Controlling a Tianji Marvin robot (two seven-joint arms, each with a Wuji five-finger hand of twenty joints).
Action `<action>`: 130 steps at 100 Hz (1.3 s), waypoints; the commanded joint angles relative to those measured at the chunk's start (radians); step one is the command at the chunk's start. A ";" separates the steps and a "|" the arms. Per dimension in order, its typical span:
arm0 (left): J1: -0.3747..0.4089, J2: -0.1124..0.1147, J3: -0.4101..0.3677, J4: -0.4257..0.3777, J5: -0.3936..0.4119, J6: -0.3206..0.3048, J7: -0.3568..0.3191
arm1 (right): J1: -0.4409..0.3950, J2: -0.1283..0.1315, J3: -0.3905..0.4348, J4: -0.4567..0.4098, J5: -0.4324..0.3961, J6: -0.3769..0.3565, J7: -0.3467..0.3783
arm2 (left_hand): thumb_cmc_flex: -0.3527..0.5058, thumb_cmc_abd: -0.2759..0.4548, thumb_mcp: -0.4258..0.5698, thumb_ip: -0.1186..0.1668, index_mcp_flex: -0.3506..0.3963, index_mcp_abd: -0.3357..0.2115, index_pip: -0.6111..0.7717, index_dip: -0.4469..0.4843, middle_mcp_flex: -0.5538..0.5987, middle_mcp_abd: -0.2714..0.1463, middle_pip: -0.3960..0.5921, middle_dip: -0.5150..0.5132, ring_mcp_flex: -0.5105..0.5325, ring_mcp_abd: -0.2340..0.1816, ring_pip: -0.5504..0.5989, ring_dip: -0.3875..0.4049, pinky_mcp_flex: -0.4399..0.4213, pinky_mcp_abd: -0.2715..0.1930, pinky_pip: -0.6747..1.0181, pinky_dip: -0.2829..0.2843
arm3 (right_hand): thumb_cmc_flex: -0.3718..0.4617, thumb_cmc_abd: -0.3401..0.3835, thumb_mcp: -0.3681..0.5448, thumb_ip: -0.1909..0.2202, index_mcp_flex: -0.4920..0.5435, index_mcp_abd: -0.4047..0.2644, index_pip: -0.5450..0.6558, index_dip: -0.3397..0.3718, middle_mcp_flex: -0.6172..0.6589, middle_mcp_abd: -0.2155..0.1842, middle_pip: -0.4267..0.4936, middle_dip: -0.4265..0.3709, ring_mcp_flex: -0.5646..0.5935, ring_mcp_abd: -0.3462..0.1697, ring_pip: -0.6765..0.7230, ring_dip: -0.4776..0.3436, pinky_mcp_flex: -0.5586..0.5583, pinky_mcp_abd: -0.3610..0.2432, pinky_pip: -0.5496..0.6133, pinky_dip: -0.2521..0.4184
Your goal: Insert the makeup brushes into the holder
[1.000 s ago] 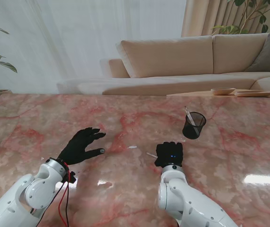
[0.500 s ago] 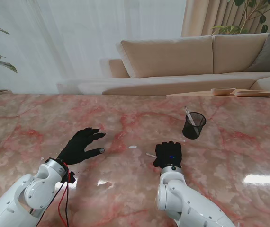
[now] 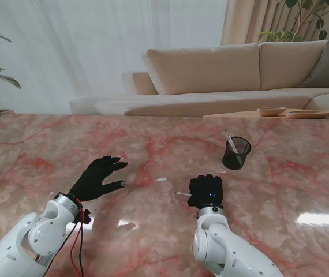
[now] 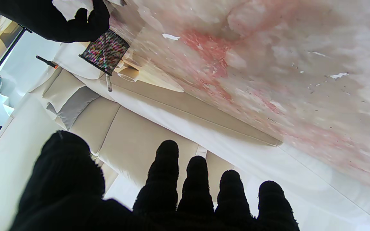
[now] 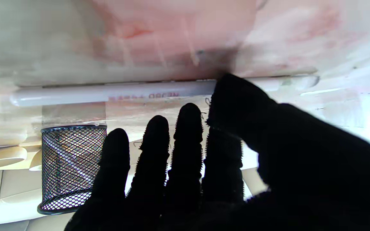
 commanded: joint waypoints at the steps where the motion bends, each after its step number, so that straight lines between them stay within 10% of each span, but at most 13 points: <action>1: 0.005 0.000 0.001 -0.003 -0.001 0.001 -0.002 | -0.022 0.003 0.001 -0.012 -0.001 -0.003 0.014 | -0.011 0.039 -0.019 0.034 -0.008 -0.007 -0.014 -0.015 -0.030 0.000 -0.030 -0.011 -0.031 -0.025 -0.012 0.002 -0.009 0.003 -0.031 -0.011 | 0.011 0.023 0.024 0.033 0.125 -0.097 0.054 0.002 -0.019 -0.026 0.017 0.023 -0.024 -0.028 0.011 0.001 -0.015 -0.032 -0.001 0.029; 130: 0.005 0.001 -0.002 -0.005 -0.003 0.000 -0.006 | -0.163 -0.027 0.345 -0.384 0.254 -0.150 -0.013 | -0.011 0.040 -0.023 0.034 -0.010 -0.006 -0.016 -0.016 -0.029 0.002 -0.030 -0.011 -0.030 -0.026 -0.013 0.002 -0.008 0.003 -0.035 -0.021 | 0.024 0.025 0.007 0.039 0.126 -0.092 0.046 0.005 0.057 -0.013 -0.001 0.052 0.038 -0.015 0.020 0.008 0.016 -0.012 0.003 0.038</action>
